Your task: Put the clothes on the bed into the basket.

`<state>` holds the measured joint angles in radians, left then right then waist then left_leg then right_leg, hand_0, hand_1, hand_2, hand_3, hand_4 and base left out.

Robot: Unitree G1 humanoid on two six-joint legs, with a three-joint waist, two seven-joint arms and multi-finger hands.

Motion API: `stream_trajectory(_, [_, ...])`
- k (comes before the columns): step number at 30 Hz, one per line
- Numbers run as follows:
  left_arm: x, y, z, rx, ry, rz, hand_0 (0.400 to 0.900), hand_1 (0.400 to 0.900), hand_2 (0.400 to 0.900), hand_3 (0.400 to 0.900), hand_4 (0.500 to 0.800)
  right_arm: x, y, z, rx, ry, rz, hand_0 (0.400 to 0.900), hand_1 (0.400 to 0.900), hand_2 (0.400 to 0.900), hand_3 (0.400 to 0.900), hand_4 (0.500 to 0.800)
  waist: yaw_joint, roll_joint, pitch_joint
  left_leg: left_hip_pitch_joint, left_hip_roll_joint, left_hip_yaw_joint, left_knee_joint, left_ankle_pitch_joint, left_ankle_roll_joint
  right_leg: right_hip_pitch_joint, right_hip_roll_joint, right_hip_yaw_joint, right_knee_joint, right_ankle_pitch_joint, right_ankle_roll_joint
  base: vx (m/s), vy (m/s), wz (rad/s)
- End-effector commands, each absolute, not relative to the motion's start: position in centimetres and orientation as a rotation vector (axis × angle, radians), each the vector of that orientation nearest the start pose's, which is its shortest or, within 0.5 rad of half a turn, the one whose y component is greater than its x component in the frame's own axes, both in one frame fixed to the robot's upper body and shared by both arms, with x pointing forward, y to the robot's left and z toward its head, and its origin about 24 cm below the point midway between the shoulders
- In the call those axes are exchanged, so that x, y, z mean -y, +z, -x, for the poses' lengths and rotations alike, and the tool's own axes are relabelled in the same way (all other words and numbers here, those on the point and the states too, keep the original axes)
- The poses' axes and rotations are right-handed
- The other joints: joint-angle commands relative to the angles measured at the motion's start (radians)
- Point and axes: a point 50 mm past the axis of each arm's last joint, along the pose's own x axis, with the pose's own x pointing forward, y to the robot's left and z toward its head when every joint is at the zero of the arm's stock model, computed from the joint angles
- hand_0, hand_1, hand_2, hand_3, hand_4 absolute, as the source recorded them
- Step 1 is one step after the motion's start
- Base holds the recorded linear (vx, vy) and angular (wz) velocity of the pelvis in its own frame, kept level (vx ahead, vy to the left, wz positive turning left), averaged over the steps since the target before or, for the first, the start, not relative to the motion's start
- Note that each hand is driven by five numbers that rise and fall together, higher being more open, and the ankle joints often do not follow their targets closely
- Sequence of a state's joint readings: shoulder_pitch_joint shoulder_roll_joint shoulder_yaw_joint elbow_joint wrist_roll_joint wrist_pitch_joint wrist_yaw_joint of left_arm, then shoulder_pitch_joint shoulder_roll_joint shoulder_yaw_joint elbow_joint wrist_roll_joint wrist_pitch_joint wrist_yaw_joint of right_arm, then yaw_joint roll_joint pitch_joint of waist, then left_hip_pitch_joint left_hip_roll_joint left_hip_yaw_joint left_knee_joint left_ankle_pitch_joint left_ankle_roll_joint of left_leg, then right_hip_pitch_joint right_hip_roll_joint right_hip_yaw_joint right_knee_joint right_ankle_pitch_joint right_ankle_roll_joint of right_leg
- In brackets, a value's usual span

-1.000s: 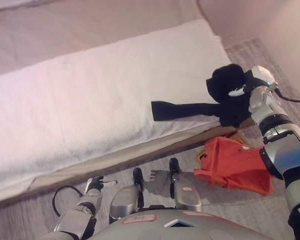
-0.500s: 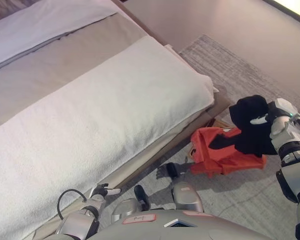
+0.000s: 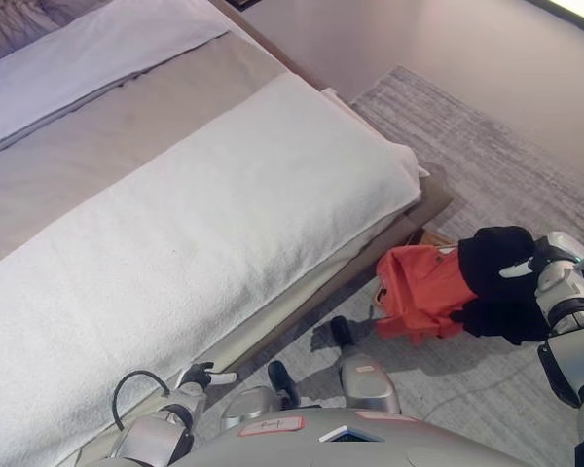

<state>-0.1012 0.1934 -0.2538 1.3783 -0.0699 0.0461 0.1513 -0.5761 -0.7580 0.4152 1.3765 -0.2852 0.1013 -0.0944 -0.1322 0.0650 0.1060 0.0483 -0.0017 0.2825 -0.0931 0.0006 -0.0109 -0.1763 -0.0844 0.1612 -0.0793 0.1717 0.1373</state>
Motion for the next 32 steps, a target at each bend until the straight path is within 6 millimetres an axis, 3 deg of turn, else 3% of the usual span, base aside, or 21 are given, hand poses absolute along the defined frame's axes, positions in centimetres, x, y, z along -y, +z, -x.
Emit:
stream_trajectory(1, [-23.5, -16.3, -9.3, -1.331, 0.087, -0.496, 0.900, 0.900, 0.900, 0.900, 0.800, 42.1, 6.9, -27.2, -0.843, -0.485, 1.217, 0.451, 0.451, 0.451, 0.451, 0.531, 0.019, 0.007, 0.020, -0.025, -0.027, -0.064, 0.043, -0.031, -0.001, 0.019, 0.005, -0.015, 0.095, -0.053, 0.014, -0.01, -0.018, 0.14])
stream_trajectory(2, [-23.5, -16.3, -9.2, -1.331, 0.087, -0.496, 0.900, 0.900, 0.900, 0.900, 0.800, 42.4, 7.0, -27.0, -0.853, -0.500, 1.223, 0.900, 0.900, 0.900, 0.900, 0.800, 0.020, 0.013, 0.022, -0.028, -0.027, -0.067, 0.043, -0.029, -0.003, 0.019, 0.003, -0.020, 0.093, -0.054, 0.013, -0.01, -0.011, 0.15])
stream_trajectory(9, [-23.3, -16.3, -9.3, -1.330, 0.088, -0.498, 0.900, 0.900, 0.900, 0.900, 0.800, 42.3, 7.4, -27.3, -0.849, -0.513, 1.233, 0.900, 0.900, 0.900, 0.900, 0.800, 0.028, 0.034, 0.022, -0.040, -0.026, -0.093, 0.037, -0.014, -0.012, 0.029, -0.002, -0.046, 0.078, -0.055, 0.003, 0.00, -0.030, 0.15])
stream_trajectory(16, [-23.1, -16.4, -9.3, -1.338, 0.093, -0.492, 0.900, 0.900, 0.900, 0.900, 0.800, 41.4, 7.6, -28.3, -0.814, -0.485, 1.233, 0.900, 0.900, 0.900, 0.900, 0.800, 0.030, 0.028, 0.024, -0.046, -0.020, -0.102, 0.032, -0.005, -0.018, 0.032, 0.002, -0.057, 0.070, -0.055, -0.003, 0.00, -0.022, 0.03])
stream_trajectory(24, [-23.3, -16.3, -9.3, -1.342, 0.106, -0.493, 0.900, 0.900, 0.900, 0.900, 0.800, 41.0, 6.7, -28.2, -0.824, -0.463, 1.220, 0.900, 0.900, 0.900, 0.900, 0.800, 0.037, 0.018, 0.021, -0.048, -0.015, -0.105, 0.031, -0.005, -0.021, 0.039, 0.004, -0.061, 0.065, -0.057, -0.006, 0.00, -0.014, 0.00])
stream_trajectory(28, [-23.4, -16.3, -9.3, -1.341, 0.117, -0.486, 0.900, 0.900, 0.900, 0.900, 0.800, 39.8, 4.5, -27.9, -0.830, -0.400, 1.182, 0.900, 0.900, 0.900, 0.900, 0.800, 0.041, 0.013, 0.020, -0.045, -0.012, -0.107, 0.029, -0.004, -0.022, 0.044, 0.005, -0.063, 0.060, -0.057, -0.008, 0.00, 0.000, 0.00])
stream_trajectory(32, [-23.7, -16.2, -9.6, -1.332, 0.126, -0.471, 0.900, 0.900, 0.900, 0.900, 0.800, 37.4, -0.5, -25.9, -0.870, -0.291, 1.000, 0.900, 0.900, 0.900, 0.900, 0.800, 0.047, 0.002, 0.011, -0.041, -0.009, -0.113, 0.029, -0.003, -0.020, 0.053, 0.007, -0.070, 0.057, -0.061, -0.010, 0.01, -0.037, 0.05])
